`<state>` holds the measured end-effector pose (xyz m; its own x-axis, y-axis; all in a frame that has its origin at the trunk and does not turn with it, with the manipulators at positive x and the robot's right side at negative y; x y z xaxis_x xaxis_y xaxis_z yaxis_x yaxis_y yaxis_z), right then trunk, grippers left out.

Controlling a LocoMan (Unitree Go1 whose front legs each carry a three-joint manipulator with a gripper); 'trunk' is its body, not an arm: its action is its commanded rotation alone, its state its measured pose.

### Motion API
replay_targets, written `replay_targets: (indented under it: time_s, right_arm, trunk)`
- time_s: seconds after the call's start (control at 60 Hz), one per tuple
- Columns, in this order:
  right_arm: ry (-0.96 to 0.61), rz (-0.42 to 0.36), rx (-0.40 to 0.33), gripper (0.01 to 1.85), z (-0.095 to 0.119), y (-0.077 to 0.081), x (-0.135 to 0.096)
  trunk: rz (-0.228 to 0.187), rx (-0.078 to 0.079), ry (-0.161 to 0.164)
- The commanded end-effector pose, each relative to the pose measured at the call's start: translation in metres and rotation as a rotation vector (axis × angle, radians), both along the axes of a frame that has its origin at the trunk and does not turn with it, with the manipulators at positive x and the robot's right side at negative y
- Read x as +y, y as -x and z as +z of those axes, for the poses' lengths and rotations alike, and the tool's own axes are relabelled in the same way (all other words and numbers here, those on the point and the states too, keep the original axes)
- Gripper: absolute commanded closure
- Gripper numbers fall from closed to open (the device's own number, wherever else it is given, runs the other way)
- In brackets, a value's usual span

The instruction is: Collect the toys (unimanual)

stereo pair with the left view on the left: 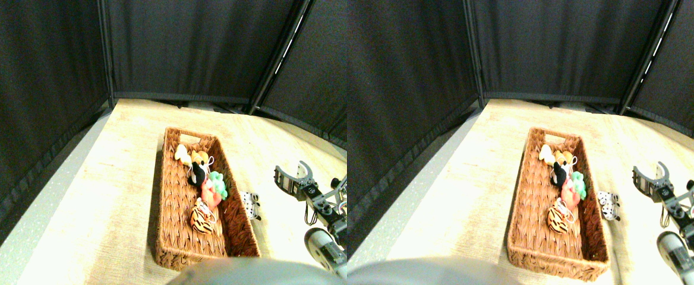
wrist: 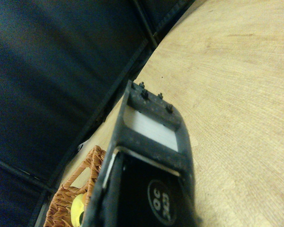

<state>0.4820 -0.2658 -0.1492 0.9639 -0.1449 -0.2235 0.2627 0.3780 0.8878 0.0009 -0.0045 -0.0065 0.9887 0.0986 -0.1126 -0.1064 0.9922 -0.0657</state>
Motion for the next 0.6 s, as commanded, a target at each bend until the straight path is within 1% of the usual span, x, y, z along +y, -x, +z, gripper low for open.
replay_targets:
  time_s: [0.017,0.083,0.117,0.183,0.2,0.25,0.283,0.35,0.4,0.433,0.467,0.517,0.567,0.6]
  right_arm:
    - [0.022,-0.013,-0.071,1.36,0.005,0.001,0.004]
    - [0.010,-0.015,-0.067,1.36,0.000,0.004,0.003]
    - [0.004,-0.020,-0.053,1.34,-0.002,0.006,0.003]
    - [0.007,-0.016,-0.037,1.30,-0.006,0.010,0.004]
    - [-0.007,-0.027,-0.022,1.29,-0.008,0.012,0.004]
    - [-0.056,-0.043,-0.018,1.26,-0.014,0.015,0.004]
    - [-0.054,-0.042,-0.011,1.26,-0.016,0.016,0.004]
    - [-0.052,-0.027,0.003,1.26,-0.026,0.021,0.003]
    - [-0.041,-0.045,0.013,1.26,-0.029,0.024,0.003]
    - [-0.061,-0.064,0.024,1.24,-0.033,0.027,0.003]
    - [-0.065,-0.062,0.026,1.23,-0.036,0.029,0.003]
    - [-0.084,-0.063,0.028,1.23,-0.039,0.031,0.004]
    - [-0.080,-0.058,0.031,1.22,-0.041,0.033,0.004]
    - [-0.091,-0.032,0.031,1.22,-0.042,0.033,0.006]
  trunk:
    - [-0.051,-0.012,-0.037]
    - [-0.054,-0.011,-0.040]
    - [-0.055,-0.010,-0.039]
    - [-0.060,-0.004,-0.039]
    - [-0.060,-0.004,-0.039]
    - [-0.063,0.000,-0.038]
    - [-0.065,0.004,-0.039]
    - [-0.067,0.006,-0.042]
    - [-0.070,0.008,-0.045]
    - [-0.071,0.009,-0.047]
    - [-0.073,0.005,-0.048]
    - [-0.073,0.005,-0.048]
    - [-0.075,0.006,-0.042]
    - [-0.073,0.003,-0.038]
